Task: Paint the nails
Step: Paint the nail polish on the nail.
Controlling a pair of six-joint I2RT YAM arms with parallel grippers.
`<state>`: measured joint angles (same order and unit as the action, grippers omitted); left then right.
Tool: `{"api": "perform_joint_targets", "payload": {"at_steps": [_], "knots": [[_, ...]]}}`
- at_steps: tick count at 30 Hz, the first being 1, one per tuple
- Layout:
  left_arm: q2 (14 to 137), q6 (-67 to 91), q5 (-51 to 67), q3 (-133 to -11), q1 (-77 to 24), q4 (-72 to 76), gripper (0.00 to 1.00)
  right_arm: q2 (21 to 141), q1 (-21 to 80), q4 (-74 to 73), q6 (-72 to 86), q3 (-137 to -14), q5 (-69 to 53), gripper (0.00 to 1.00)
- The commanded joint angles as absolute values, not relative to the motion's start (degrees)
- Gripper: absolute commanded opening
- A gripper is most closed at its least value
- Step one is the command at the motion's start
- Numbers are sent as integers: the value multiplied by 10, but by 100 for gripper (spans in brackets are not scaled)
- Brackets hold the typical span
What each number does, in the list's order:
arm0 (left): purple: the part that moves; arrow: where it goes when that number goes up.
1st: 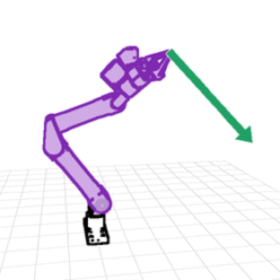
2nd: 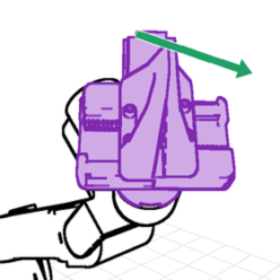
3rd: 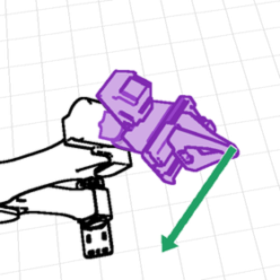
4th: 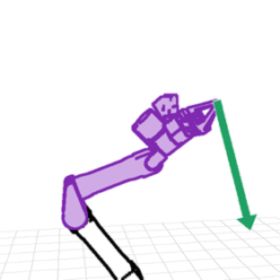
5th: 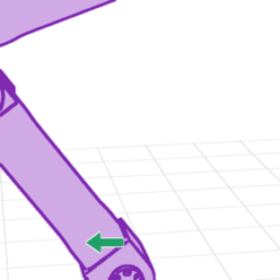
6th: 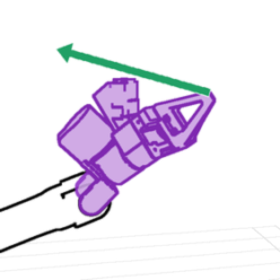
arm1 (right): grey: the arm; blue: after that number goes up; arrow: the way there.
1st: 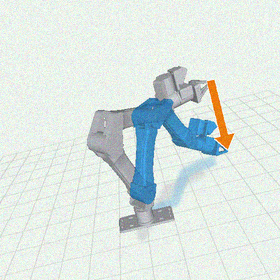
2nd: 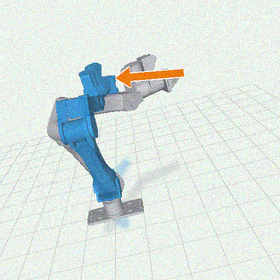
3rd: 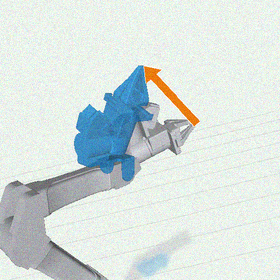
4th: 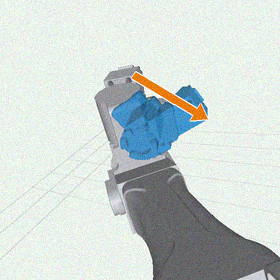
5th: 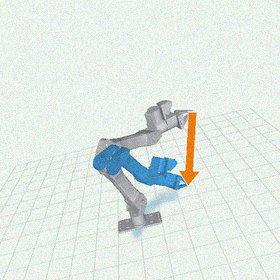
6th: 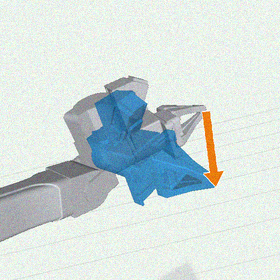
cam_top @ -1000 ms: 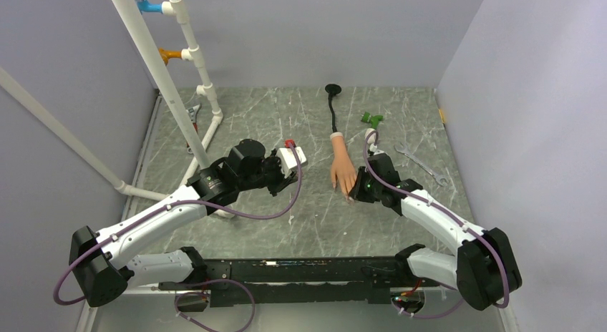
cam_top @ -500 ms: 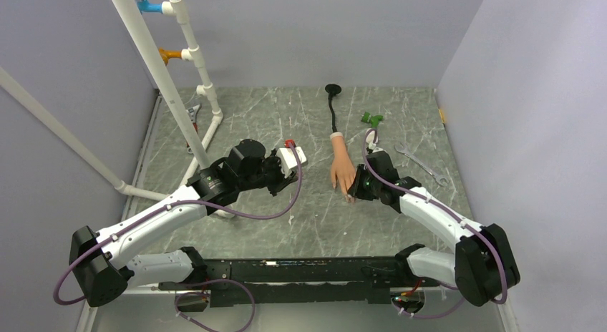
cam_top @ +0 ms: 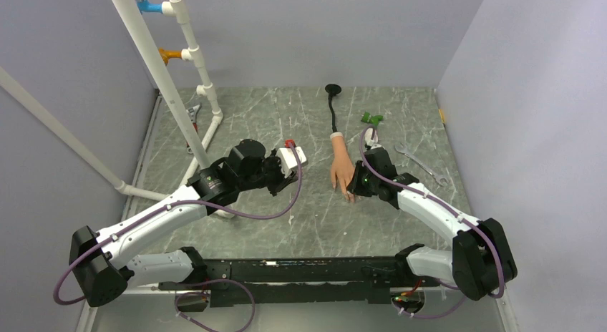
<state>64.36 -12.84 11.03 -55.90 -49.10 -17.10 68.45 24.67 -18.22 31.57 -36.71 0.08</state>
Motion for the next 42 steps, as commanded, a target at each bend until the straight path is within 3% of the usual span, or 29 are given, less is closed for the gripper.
{"api": "perform_joint_targets", "payload": {"at_steps": [1,42], "knots": [[641,-135,106,-582,-494,-157,0,688,243,-160,309,-390,16,0],[628,-135,100,-579,-497,-156,0,622,243,-195,334,-324,-14,0]]}}
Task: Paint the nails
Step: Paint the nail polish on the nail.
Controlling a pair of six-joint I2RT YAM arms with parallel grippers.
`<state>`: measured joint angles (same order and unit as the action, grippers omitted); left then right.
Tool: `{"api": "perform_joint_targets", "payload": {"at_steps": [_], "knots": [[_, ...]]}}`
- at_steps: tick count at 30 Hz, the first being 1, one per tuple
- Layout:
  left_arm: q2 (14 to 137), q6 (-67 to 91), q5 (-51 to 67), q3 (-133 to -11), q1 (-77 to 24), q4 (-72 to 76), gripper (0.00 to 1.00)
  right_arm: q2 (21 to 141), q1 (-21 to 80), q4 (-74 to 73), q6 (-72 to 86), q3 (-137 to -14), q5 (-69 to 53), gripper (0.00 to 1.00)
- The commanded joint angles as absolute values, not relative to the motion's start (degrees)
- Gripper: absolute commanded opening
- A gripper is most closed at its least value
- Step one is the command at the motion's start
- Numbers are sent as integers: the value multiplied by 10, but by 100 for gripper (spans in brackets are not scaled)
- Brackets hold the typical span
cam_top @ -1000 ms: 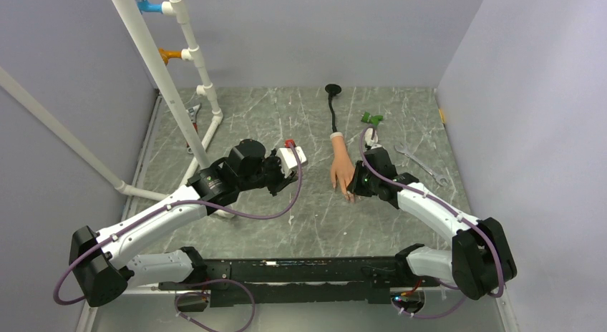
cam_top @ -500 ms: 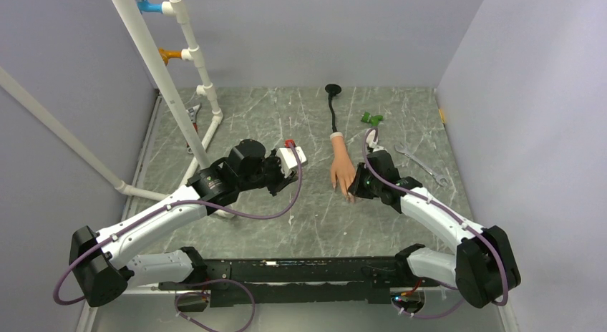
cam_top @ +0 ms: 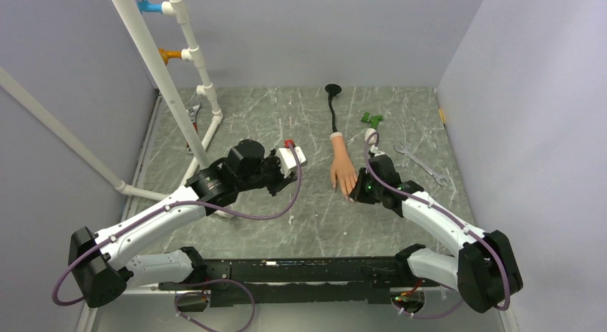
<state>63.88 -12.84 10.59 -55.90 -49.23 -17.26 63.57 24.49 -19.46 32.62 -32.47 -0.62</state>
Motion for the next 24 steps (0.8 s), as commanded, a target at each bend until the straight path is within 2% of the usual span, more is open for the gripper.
{"api": "perform_joint_targets", "payload": {"at_steps": [1,24], "knots": [[628,-135,100,-578,-497,-157,0,621,243,-198,333,-327,-12,0],[639,-135,99,-578,-497,-156,0,668,241,-174,310,-372,13,0]]}}
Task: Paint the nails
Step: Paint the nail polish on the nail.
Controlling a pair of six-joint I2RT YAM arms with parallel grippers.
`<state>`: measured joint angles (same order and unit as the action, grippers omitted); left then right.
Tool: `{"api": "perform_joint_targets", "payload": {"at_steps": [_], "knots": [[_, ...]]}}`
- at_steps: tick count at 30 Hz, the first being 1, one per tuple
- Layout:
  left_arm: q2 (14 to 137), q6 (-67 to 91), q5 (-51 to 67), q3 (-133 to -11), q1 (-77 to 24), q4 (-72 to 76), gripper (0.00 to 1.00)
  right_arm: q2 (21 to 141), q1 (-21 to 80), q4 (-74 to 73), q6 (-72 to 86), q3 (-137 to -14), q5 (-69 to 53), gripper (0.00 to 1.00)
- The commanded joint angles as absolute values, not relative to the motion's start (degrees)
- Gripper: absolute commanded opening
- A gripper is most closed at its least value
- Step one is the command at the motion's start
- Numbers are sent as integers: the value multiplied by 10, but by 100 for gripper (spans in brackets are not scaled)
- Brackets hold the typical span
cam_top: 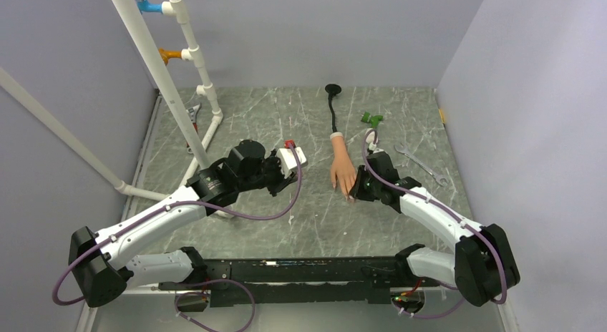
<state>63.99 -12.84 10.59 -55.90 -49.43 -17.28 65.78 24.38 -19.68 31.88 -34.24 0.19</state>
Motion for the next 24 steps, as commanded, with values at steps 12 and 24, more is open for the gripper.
{"api": "perform_joint_targets", "payload": {"at_steps": [12,24], "knots": [[645,-138,96,-580,-498,-158,0,690,237,-158,300,-388,8,0],[646,-139,95,-579,-497,-158,0,706,234,-151,294,-401,4,0]]}}
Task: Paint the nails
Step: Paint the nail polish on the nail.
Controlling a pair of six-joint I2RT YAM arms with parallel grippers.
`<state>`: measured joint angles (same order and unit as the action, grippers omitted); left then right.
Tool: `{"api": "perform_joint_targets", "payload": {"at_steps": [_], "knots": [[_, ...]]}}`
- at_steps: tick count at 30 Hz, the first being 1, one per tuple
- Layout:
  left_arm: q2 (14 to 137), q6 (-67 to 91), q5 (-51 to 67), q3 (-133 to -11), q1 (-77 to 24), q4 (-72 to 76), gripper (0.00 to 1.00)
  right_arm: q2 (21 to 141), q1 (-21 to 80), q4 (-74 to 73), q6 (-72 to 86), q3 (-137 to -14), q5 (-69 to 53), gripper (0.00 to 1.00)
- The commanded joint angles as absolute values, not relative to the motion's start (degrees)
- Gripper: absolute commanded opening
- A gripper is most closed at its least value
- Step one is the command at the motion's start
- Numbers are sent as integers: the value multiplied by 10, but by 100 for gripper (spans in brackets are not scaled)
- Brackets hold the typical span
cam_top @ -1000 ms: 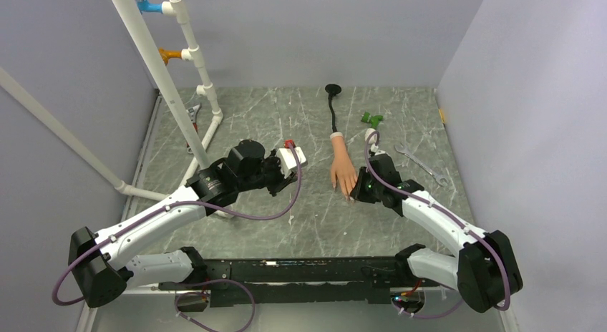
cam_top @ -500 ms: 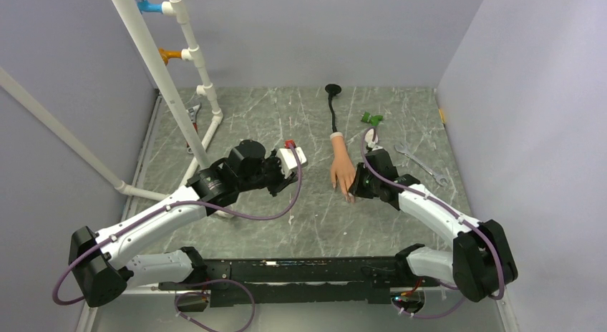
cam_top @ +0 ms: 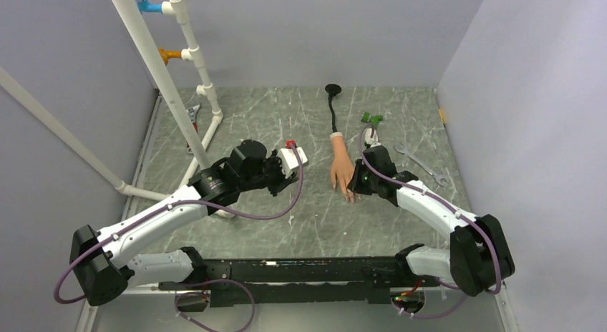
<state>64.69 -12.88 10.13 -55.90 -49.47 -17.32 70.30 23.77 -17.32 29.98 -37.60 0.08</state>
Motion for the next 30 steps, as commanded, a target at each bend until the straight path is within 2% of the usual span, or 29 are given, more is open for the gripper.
{"api": "perform_joint_targets", "payload": {"at_steps": [1,30], "knots": [[646,-139,94,-579,-498,-158,0,705,234,-150,294,-400,3,0],[640,-138,97,-580,-499,-159,0,650,234,-165,324,-335,-24,0]]}}
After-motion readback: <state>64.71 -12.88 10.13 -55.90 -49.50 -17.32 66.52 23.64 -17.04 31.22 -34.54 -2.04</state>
